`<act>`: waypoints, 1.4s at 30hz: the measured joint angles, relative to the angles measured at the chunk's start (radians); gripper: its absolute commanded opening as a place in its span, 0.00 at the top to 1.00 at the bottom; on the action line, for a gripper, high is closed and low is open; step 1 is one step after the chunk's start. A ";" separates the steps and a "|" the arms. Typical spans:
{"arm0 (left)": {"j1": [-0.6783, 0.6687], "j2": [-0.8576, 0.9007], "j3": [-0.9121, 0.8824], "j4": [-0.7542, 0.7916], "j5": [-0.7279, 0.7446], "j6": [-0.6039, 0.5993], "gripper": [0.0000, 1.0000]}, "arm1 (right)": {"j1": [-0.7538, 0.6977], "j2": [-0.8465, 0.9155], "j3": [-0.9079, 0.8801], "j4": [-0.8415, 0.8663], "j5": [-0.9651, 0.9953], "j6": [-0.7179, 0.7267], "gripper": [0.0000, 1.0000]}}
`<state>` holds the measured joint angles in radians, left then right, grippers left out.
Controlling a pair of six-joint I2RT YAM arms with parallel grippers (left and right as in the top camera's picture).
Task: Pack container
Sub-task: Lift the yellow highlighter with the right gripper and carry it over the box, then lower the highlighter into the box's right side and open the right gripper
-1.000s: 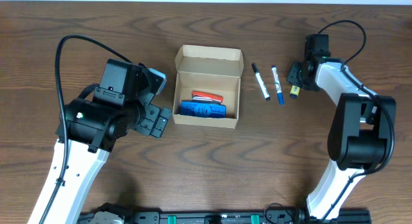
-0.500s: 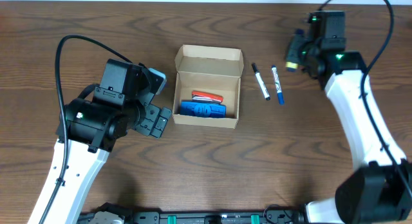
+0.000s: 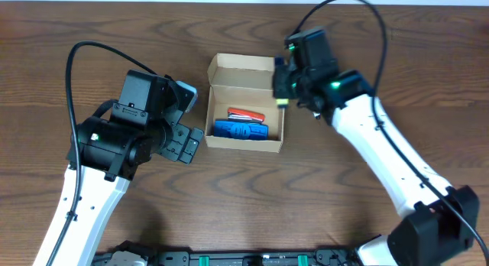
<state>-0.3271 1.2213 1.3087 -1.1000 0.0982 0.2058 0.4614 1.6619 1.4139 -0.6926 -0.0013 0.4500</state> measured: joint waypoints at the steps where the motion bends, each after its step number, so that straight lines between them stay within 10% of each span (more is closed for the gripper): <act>1: 0.000 0.000 0.000 0.000 0.000 0.000 0.05 | 0.013 0.012 0.000 -0.005 0.009 0.014 0.99; 42: 0.000 0.000 0.000 0.000 0.000 0.000 0.05 | 0.132 0.190 0.000 -0.182 0.128 0.213 0.98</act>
<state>-0.3271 1.2213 1.3087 -1.0996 0.0982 0.2054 0.5934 1.8523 1.4143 -0.8749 0.1265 0.6628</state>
